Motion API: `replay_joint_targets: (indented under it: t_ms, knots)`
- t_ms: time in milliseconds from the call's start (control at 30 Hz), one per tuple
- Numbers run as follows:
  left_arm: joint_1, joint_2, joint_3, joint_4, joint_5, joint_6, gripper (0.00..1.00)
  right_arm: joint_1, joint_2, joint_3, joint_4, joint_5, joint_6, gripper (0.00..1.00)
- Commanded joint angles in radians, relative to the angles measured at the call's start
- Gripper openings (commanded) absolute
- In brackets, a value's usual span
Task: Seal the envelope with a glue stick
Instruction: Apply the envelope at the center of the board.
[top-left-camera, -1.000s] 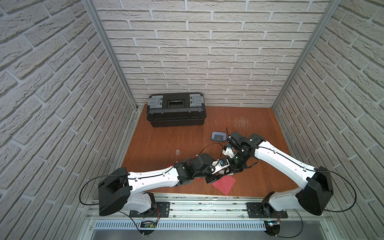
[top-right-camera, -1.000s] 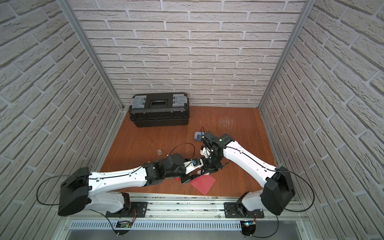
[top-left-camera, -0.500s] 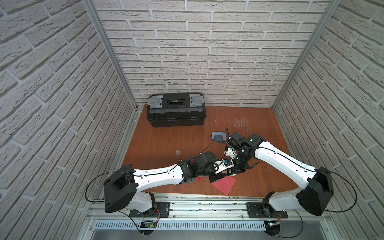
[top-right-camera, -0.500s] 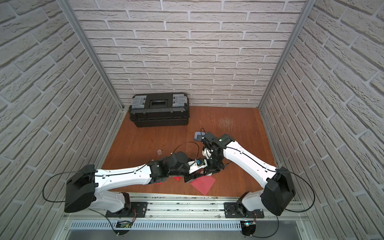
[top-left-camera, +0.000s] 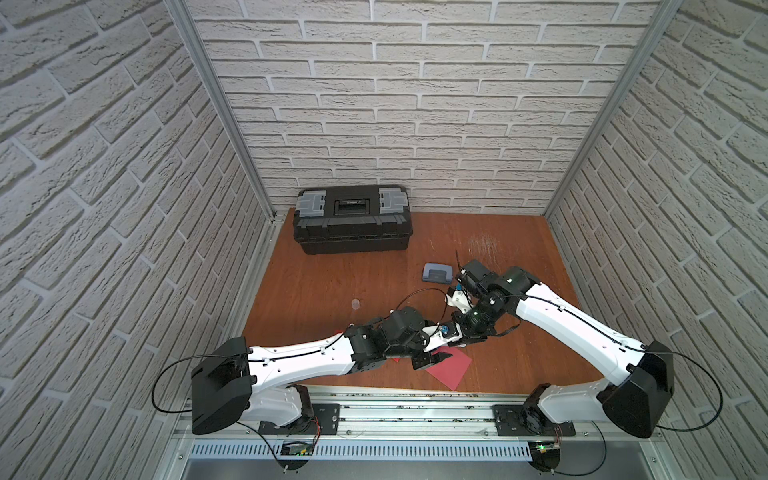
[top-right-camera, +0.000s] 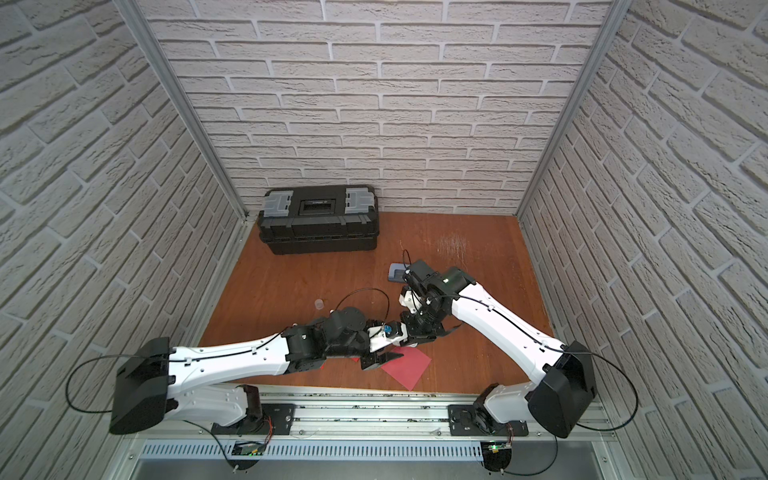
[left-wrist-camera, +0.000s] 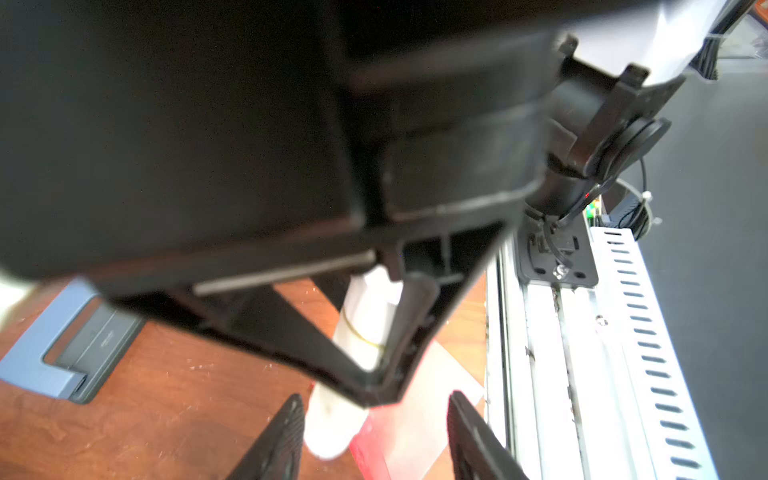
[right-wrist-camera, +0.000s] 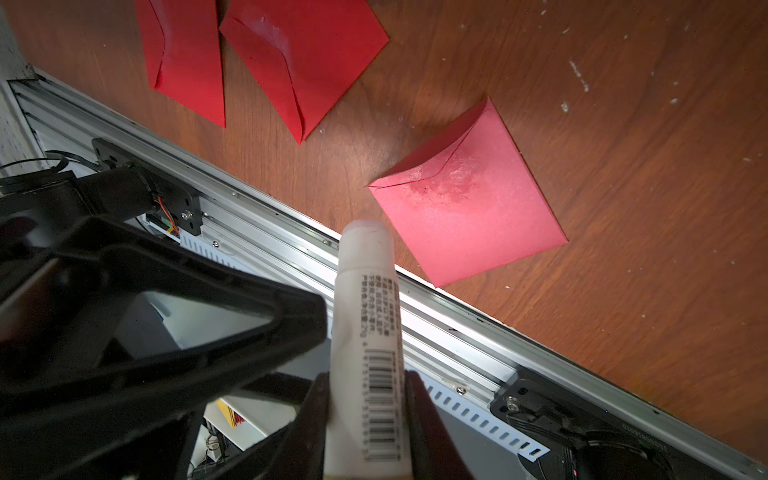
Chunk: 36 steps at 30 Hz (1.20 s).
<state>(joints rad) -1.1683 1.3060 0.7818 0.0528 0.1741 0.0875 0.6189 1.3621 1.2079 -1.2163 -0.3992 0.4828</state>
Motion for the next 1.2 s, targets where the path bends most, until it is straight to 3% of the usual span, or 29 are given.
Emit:
replay_joint_targets:
  t_ms: [0,167,400,600,733,867,1167]
  knots:
    - [-0.007,0.038,0.037,0.018,0.017,0.021,0.54,0.007,-0.030,0.019,0.039,-0.071,0.006,0.03]
    - [-0.007,0.078,0.064,0.024,-0.013,0.026,0.50,0.008,-0.036,0.017,0.042,-0.085,0.006,0.03]
    - [-0.006,0.109,0.071,0.032,-0.032,0.012,0.51,0.008,-0.053,0.013,0.057,-0.092,0.011,0.03]
    - [-0.005,0.078,0.022,0.063,-0.052,-0.009,0.48,0.009,-0.065,0.019,0.045,-0.081,0.005,0.03]
    - [0.000,0.018,-0.032,0.099,-0.066,-0.024,0.56,0.009,-0.076,0.016,0.045,-0.082,0.013,0.03]
    - [0.006,0.003,-0.042,0.083,-0.076,-0.023,0.57,0.010,-0.079,0.017,0.044,-0.089,0.013,0.03]
    - [0.017,0.018,-0.037,0.072,-0.064,-0.020,0.50,0.008,-0.084,0.020,0.045,-0.098,0.014,0.03]
